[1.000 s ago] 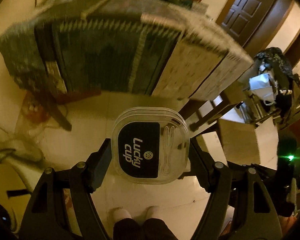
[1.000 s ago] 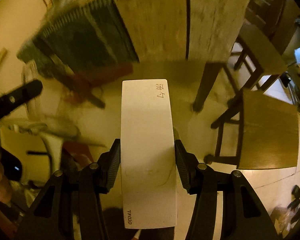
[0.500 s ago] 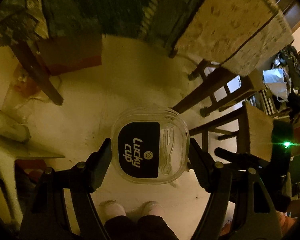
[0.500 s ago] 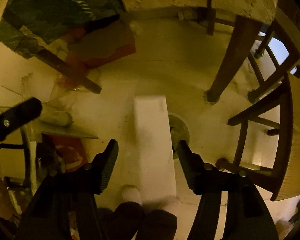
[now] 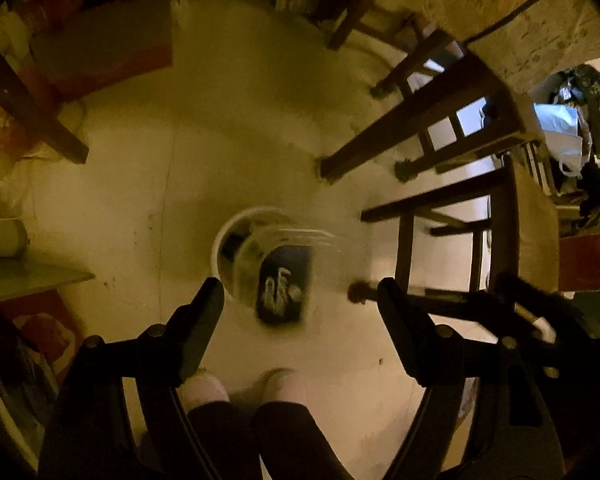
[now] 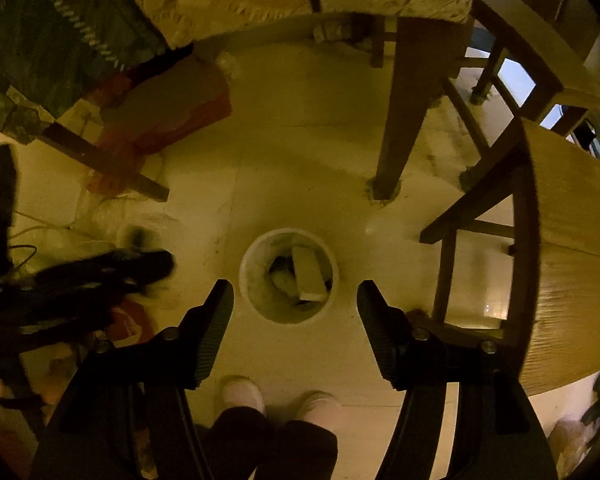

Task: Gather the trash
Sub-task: 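Open the right tool over the bin while the left tool releases the container, then raise both empty tools back up toward the table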

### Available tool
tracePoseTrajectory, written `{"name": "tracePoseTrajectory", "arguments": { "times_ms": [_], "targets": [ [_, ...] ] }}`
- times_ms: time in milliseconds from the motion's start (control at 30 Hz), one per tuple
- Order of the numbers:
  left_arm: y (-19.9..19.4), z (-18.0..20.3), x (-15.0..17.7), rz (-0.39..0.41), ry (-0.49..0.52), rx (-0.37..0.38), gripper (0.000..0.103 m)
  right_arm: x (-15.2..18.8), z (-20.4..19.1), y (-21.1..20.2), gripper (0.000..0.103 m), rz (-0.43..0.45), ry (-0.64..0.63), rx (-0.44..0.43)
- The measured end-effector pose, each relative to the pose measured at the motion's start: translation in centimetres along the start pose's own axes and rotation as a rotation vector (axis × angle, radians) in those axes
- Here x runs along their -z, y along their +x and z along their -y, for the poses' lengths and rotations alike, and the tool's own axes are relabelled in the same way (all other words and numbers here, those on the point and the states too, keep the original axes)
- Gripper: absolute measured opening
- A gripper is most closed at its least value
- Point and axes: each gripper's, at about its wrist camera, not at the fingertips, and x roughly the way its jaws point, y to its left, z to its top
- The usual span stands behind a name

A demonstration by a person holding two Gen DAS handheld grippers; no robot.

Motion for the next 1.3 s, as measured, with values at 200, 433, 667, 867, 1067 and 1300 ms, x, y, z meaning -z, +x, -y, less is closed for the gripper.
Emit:
{"name": "tracePoseTrajectory", "arguments": {
  "times_ms": [200, 433, 667, 867, 1067, 1300],
  "targets": [
    [-3.0, 1.3, 0.4, 0.014, 0.046, -0.026, 0.078, -0.4, -0.2, -2.6, 0.061, 0.03, -0.003, -0.005],
    [-10.6, 2.9, 0.4, 0.087, 0.067, -0.048, 0.078, -1.4, -2.0, -8.6, 0.061, 0.081, -0.01, -0.007],
    [-21.7, 4.5, 0.2, 0.217, 0.1, -0.049, 0.078, -2.5, -4.9, -17.2, 0.061, 0.174, -0.02, -0.007],
    [-32.1, 6.3, 0.5, 0.358, 0.142, -0.038, 0.078, -3.3, -8.1, -25.3, 0.061, 0.278, -0.038, 0.006],
    [-42.3, 7.9, 1.7, 0.531, 0.198, -0.03, 0.078, -3.6, -11.4, -33.4, 0.061, 0.423, -0.042, -0.004],
    [-51.8, 8.5, 2.7, 0.72, 0.251, 0.016, 0.078, -3.9, -14.8, -41.7, 0.06, 0.621, -0.082, 0.066]
  ]
}}
